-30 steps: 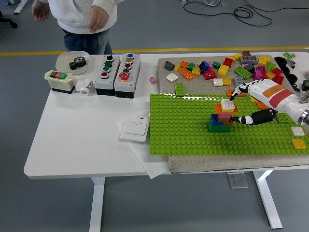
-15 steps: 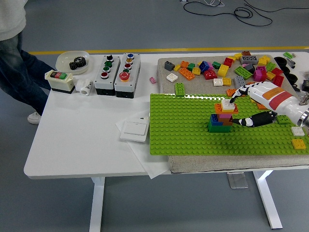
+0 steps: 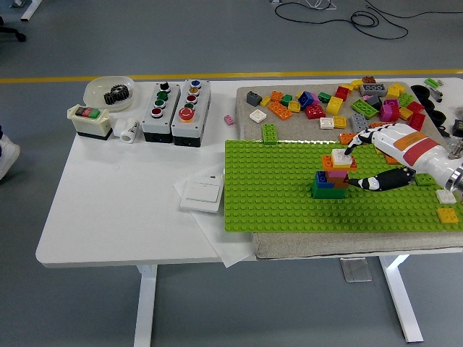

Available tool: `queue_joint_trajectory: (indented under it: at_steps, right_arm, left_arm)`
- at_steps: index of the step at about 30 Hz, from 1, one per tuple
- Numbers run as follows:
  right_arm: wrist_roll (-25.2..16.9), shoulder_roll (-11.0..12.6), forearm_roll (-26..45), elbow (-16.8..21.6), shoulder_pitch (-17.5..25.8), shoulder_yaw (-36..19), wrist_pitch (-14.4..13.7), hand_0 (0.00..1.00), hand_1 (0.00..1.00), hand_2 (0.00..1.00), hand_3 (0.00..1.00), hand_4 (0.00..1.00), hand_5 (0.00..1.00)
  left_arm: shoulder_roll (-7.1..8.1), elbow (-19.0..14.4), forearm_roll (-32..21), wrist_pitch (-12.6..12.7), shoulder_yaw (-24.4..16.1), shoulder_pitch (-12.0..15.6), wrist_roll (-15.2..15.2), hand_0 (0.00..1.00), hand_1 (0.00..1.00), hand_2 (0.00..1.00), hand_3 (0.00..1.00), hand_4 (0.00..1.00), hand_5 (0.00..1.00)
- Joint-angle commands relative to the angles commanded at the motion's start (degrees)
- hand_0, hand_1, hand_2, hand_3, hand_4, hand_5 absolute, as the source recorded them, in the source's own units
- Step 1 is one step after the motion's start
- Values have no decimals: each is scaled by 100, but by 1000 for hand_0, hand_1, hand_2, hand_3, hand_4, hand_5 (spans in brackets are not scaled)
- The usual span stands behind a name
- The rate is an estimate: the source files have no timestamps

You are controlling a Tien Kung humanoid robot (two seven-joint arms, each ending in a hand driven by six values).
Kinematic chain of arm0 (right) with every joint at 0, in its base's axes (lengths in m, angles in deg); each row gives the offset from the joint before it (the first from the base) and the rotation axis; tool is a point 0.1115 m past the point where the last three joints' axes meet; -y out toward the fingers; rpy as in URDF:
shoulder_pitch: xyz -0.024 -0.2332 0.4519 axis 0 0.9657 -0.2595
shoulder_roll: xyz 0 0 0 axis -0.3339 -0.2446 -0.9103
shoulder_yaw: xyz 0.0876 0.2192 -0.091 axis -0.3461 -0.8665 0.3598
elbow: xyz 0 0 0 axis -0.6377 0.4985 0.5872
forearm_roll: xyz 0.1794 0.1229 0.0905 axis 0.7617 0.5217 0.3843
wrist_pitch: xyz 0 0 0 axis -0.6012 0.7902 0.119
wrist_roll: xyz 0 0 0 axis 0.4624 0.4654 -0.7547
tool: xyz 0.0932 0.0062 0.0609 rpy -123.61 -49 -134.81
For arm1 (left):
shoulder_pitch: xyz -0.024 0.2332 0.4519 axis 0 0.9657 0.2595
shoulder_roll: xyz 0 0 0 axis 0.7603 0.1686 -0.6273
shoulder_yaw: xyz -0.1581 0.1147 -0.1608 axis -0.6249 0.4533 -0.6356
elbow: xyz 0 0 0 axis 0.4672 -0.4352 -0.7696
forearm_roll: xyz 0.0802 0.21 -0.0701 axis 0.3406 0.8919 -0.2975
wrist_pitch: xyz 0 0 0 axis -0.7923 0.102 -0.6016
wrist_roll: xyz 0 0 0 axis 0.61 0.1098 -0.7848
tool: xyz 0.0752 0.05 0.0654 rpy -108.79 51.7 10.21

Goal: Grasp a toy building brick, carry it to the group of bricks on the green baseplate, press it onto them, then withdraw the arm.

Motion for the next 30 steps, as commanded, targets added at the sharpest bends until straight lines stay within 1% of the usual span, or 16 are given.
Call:
queue_joint_trajectory:
  at_steps: [16, 30]
  right_arm:
    - [-5, -8, 2, 3, 43, -4, -7, 683, 672, 717, 633, 879, 493]
    - [-47, 18, 132, 97, 26, -122, -53, 683, 671, 717, 634, 879, 492]
  left_arm:
    - [-2, -4, 0, -18, -37, 27, -1, 822, 807, 810, 607, 684, 595]
    - [-3, -5, 0, -12, -64, 43, -2, 822, 807, 811, 607, 685, 596]
